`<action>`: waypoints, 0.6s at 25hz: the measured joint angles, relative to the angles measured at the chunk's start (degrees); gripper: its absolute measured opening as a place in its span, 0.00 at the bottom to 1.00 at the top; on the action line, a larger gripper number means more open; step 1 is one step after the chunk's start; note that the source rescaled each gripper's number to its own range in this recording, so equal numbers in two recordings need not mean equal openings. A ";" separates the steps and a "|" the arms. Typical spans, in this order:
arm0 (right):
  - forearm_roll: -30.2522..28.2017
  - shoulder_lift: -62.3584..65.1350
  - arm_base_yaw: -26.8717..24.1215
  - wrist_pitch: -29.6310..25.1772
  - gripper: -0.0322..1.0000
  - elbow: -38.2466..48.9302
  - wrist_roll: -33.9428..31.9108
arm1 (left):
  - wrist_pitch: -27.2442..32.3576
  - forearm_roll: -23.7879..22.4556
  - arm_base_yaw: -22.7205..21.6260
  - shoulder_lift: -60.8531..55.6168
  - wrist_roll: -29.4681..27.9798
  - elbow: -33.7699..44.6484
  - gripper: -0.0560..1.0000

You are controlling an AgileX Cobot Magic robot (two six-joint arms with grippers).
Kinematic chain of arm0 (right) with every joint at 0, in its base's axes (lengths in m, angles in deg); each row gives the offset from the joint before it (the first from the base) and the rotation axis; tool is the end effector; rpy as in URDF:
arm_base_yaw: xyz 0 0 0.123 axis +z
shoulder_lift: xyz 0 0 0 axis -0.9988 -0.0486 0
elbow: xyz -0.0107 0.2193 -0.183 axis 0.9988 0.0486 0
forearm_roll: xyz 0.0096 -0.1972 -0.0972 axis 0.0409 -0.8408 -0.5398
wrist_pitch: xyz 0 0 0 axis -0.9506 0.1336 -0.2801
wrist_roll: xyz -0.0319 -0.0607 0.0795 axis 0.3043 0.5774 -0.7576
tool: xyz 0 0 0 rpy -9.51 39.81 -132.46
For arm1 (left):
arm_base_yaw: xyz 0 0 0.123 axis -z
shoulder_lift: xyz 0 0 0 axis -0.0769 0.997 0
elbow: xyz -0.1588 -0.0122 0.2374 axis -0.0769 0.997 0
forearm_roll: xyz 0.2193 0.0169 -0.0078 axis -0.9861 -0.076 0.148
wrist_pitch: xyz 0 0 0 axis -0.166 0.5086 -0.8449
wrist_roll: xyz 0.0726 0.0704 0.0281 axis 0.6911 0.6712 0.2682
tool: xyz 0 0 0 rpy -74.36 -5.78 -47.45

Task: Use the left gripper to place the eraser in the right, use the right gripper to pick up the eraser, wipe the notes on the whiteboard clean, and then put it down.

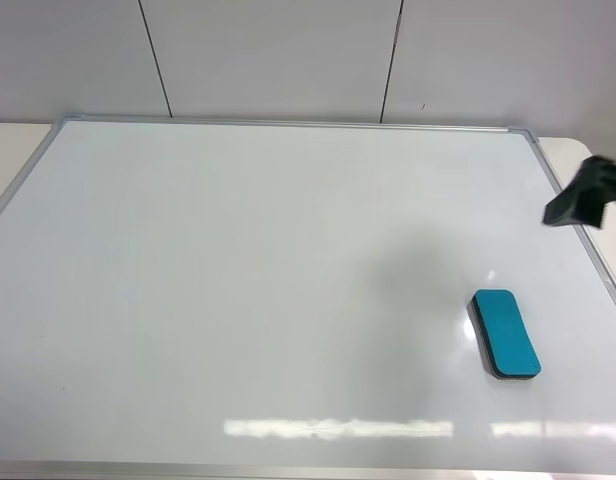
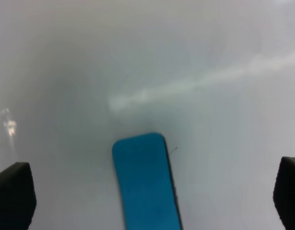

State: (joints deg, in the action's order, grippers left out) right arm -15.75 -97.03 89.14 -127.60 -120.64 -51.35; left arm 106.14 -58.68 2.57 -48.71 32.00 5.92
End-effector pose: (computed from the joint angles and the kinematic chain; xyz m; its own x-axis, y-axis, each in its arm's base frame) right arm 0.1318 0.0089 0.2726 -0.7514 0.2753 -0.5997 0.1733 0.9592 0.2233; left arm -0.0222 -0.0007 0.2581 -0.4316 -0.0612 -0.9000 -0.0526 0.9977 -0.0426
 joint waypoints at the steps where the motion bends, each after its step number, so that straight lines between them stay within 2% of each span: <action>1: -0.06 4.44 -1.73 -1.71 1.00 0.00 0.78 | 0.00 0.00 0.00 0.00 0.00 0.00 1.00; 4: -1.65 16.49 -6.42 -7.85 1.00 0.00 2.95 | 0.00 0.00 0.00 0.00 0.00 0.00 1.00; 8: -5.40 30.22 -8.46 -14.00 1.00 0.00 5.19 | 0.00 0.00 0.00 0.00 0.00 0.00 1.00; 12: -6.03 38.17 -8.46 -16.49 1.00 0.33 7.66 | 0.00 0.00 0.00 0.00 0.00 0.00 1.00; 15: -3.23 40.93 -8.46 -16.75 1.00 0.43 12.62 | 0.00 0.00 0.00 0.00 0.00 0.00 1.00</action>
State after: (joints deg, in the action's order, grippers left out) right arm -18.99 -56.09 80.68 -144.35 -120.21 -38.73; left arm 106.14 -58.68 2.57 -48.71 32.00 5.92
